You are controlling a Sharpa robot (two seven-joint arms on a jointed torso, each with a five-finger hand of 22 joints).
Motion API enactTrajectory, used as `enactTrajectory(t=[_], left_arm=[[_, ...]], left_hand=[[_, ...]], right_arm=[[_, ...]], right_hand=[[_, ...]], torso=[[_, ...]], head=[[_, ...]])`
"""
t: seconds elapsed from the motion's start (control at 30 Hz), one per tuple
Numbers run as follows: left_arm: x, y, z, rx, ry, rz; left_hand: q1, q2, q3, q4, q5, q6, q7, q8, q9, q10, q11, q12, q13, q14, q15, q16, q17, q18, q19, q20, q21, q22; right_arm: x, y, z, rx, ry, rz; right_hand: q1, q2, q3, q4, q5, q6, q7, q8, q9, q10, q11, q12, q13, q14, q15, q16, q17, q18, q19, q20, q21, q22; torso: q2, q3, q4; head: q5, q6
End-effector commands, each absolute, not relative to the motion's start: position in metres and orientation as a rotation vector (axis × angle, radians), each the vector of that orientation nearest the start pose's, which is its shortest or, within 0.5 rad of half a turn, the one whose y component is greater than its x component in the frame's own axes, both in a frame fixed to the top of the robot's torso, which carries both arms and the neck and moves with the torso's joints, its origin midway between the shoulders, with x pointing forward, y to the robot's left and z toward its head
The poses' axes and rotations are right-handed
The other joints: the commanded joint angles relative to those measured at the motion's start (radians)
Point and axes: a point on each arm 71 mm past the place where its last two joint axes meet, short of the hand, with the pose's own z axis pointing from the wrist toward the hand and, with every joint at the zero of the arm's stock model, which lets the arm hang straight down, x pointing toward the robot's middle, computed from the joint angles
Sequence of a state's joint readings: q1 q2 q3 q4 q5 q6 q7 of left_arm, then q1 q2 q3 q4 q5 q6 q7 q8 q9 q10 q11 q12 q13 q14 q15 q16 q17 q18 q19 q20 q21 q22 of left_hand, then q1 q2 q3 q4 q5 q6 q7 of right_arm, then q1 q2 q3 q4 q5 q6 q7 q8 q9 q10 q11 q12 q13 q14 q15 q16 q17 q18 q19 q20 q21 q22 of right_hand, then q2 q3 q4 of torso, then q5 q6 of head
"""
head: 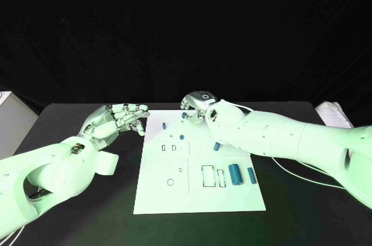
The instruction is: Assemble the parts on the task board
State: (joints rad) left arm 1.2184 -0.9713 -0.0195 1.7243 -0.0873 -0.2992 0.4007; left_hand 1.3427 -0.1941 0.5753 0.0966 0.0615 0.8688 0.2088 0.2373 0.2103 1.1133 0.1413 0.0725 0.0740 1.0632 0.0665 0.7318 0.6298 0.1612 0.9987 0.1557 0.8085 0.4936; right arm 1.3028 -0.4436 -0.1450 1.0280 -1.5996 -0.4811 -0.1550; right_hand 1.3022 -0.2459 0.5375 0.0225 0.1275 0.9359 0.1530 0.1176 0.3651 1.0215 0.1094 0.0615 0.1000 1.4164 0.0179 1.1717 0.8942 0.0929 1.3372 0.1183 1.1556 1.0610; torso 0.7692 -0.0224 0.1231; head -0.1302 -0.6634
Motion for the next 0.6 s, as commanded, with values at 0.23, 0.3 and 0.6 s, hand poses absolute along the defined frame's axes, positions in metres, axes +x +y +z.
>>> enactTrajectory(t=[0.23, 0.3, 0.6], left_arm=[[0.454, 0.211, -0.142, -0.956, 1.435, -1.654], [0.454, 0.211, -0.142, -0.956, 1.434, -1.654], [0.453, 0.213, -0.142, -0.955, 1.435, -1.655]], left_hand=[[-0.006, 0.006, 0.005, -0.002, 0.001, -0.004, 0.003, -0.007, 0.001, -0.007, 0.003, -0.006, 0.001, -0.007, 0.002, 0.005, 0.001, 0.021, -0.008, 0.002, 0.004, 0.002], [-0.006, 0.006, 0.005, -0.002, 0.001, -0.004, 0.003, -0.007, 0.001, -0.007, 0.003, -0.006, 0.001, -0.007, 0.002, 0.005, 0.001, 0.021, -0.008, 0.002, 0.004, 0.002], [-0.006, 0.006, 0.007, -0.004, 0.000, -0.004, 0.003, -0.007, 0.003, -0.007, 0.003, -0.004, 0.002, -0.009, 0.002, 0.008, 0.000, 0.021, -0.015, 0.003, 0.012, 0.007]], right_arm=[[0.556, -0.156, -0.160, -0.243, 1.356, 0.468], [0.552, -0.166, -0.155, -0.223, 1.354, 0.463], [0.540, -0.223, -0.140, -0.073, 1.436, 0.434]], right_hand=[[0.031, 0.018, -0.066, 0.011, 0.005, -0.004, -0.003, -0.012, -0.005, 0.000, -0.002, 0.008, 0.002, -0.005, 0.000, -0.008, -0.014, 0.020, 0.001, 0.000, -0.021, -0.015], [0.034, 0.021, -0.068, 0.016, 0.010, 0.003, 0.000, -0.011, -0.005, 0.032, -0.009, 0.020, 0.009, 0.000, -0.005, -0.002, -0.006, 0.017, 0.012, -0.003, -0.010, 0.000], [-0.010, -0.023, -0.181, 0.096, 0.082, -0.016, 0.016, -0.030, -0.011, 0.232, -0.024, 0.086, 0.073, 0.051, -0.019, 0.088, 0.120, -0.024, 0.108, -0.017, 0.149, 0.193]], torso=[[-0.002, 0.0020, -0.0061], [-0.003, 0.0026, -0.0101], [-0.006, 0.0074, -0.0209]], head=[[-0.002, 0.007], [0.000, 0.009], [-0.002, 0.018]])
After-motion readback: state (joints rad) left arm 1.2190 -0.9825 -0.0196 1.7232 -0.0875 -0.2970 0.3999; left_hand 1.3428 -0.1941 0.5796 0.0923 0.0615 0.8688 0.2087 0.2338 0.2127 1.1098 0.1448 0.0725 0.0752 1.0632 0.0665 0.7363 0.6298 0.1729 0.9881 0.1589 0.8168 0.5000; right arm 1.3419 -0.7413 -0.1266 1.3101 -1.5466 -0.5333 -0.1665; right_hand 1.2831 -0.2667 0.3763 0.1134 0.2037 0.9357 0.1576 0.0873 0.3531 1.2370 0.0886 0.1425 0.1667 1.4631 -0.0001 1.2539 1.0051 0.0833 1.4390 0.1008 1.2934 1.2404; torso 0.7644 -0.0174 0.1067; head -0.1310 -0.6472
